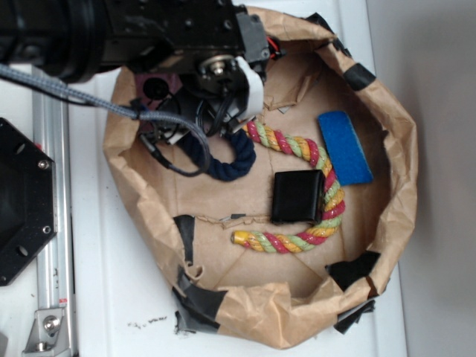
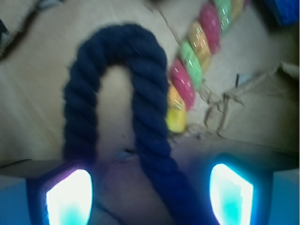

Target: Grab the blue rope.

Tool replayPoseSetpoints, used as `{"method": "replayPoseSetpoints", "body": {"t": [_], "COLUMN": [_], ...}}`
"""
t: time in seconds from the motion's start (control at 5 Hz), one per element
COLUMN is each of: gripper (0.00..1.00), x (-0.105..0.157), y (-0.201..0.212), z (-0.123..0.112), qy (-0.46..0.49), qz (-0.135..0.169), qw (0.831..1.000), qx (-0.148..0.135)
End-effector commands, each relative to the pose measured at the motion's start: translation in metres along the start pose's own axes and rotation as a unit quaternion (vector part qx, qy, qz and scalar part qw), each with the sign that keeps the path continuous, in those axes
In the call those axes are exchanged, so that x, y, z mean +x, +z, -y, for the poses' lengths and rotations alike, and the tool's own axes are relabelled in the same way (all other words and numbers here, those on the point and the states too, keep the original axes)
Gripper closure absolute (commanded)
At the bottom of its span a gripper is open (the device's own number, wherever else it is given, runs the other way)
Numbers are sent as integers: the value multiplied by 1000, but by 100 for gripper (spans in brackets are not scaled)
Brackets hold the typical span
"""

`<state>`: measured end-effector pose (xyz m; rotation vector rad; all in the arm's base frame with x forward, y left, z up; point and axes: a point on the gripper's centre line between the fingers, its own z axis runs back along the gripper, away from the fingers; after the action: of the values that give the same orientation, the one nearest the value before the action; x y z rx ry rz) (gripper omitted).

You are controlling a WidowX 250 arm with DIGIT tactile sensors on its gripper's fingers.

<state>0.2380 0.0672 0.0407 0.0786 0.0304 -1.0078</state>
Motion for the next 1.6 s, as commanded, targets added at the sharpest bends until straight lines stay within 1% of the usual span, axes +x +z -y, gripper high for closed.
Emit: {"method": "replayPoseSetpoints", "body": {"t": [0.0,0.2,0.4,0.6,0.8,1.0,1.2,1.4], "gripper": [0,0,0,100,100,100,100,100], "x": [-3,6,1,-8,-9,-11,-14,-9], "y": [-4,-12,-26,-29,-22,-9,2,14], "z": [-26,-28,-37,-39,-34,-32,-27,-19], "qy": [8,0,19,56,60,99,207,221], "qz": [7,13,19,13,18,39,39,51], "qw": [999,999,998,997,997,993,976,971], "qx": [32,37,50,58,35,54,61,77]}}
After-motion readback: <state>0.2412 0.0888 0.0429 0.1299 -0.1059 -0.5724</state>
